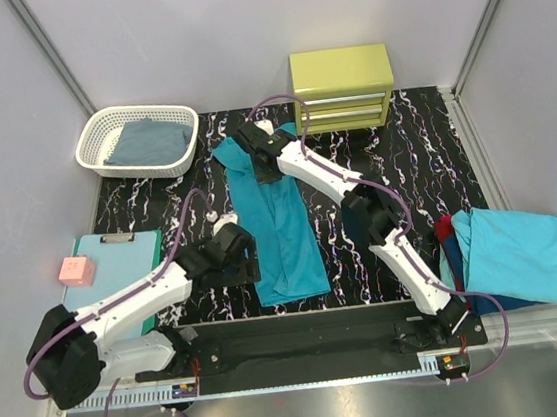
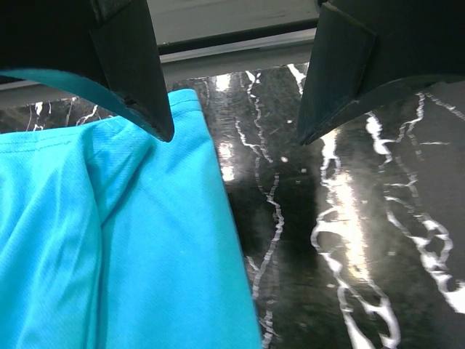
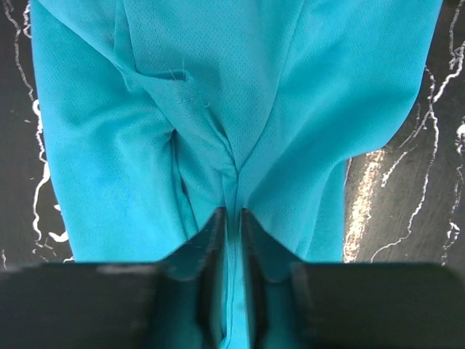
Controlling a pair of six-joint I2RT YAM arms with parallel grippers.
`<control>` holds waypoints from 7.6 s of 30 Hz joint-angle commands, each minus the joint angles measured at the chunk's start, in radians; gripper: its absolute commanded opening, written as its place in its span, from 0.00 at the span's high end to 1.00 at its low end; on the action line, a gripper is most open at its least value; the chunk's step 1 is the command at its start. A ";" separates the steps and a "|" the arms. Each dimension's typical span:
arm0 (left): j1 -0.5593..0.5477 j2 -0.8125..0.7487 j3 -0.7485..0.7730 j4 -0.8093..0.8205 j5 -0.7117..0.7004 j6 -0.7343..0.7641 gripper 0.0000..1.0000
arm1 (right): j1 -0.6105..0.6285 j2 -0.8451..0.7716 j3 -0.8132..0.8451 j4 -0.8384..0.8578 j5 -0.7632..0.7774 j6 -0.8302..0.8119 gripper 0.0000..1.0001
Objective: Fold and stack the t-shirts
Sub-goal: Fold the tshirt
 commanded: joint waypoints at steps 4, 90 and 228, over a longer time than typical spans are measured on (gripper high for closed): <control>-0.104 0.082 0.029 0.070 0.051 -0.006 0.28 | -0.010 0.016 0.040 -0.007 0.051 -0.009 0.68; 0.276 0.420 0.574 0.045 0.042 0.218 0.32 | -0.067 -0.717 -0.951 0.382 -0.038 0.035 0.48; -0.434 -0.024 -0.164 0.140 -0.072 -0.385 0.16 | 0.457 -1.002 -1.651 0.413 -0.067 0.551 0.62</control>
